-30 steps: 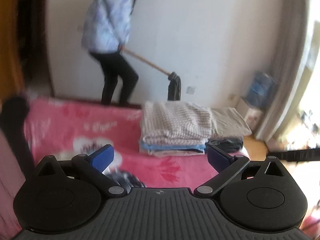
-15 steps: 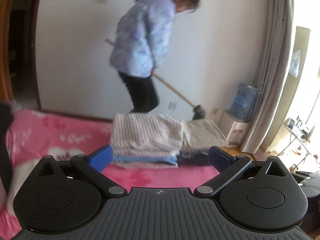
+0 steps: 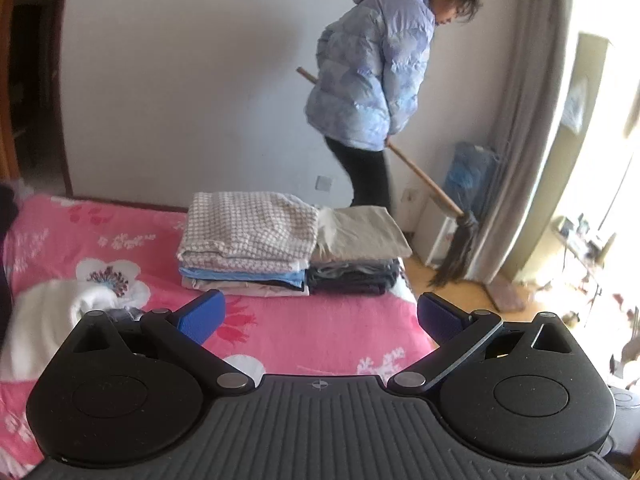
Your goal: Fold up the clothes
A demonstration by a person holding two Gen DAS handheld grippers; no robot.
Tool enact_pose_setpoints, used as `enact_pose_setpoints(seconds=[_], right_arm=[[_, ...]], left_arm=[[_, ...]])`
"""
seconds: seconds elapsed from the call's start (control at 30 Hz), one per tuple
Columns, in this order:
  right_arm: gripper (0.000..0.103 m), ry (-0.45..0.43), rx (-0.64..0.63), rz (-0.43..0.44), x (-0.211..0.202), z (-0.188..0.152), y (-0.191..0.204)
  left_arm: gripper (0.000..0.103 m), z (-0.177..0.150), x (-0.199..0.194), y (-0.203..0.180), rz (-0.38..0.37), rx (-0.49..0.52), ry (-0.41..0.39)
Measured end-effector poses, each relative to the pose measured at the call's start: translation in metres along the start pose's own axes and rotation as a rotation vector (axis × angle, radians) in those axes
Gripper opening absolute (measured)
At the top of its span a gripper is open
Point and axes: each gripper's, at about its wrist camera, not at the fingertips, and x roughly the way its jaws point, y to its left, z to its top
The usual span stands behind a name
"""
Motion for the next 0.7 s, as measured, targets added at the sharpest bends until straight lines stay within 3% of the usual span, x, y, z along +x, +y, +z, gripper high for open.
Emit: enact_pose_setpoints(seconds=[0.33,0.5,0.7], right_arm=[[0.08,0.054,0.023,-0.01,-0.027,-0.042,0.015],[0.094,0.058,0.007,-0.01,-0.04,-0.053,0.02],[0.096,0.075,-0.007,-0.019,-0.047,-0.062,0.017]], left_arm=[[0.103,-0.015,-0.021,-0.015,0.045,0.056,0.041],[0.103,-0.021,-0.026,-0.017,0.07,0.048,0.034],[0.103,-0.028,-0.033,-0.02,0.099,0.039,0.026]])
